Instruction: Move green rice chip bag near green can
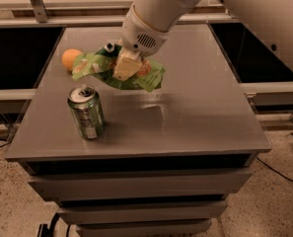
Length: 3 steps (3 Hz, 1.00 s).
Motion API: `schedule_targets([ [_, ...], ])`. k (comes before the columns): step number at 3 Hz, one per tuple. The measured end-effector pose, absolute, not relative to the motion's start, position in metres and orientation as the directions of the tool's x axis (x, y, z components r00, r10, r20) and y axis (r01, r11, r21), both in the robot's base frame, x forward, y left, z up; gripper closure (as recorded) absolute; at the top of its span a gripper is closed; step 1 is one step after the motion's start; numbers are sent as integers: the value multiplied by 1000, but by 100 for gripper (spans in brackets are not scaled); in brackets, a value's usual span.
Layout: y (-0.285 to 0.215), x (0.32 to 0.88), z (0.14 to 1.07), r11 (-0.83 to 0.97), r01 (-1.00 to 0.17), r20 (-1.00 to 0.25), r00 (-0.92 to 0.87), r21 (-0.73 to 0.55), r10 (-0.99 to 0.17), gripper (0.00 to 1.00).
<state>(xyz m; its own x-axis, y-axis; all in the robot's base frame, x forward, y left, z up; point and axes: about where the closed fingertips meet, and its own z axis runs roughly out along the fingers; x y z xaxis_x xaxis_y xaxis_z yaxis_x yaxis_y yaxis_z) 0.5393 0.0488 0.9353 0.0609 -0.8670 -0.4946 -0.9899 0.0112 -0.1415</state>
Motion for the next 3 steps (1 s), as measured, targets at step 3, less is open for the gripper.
schedule_targets([
  [3,60,567,917,87,-993,-454,-40,-83,-890,100],
])
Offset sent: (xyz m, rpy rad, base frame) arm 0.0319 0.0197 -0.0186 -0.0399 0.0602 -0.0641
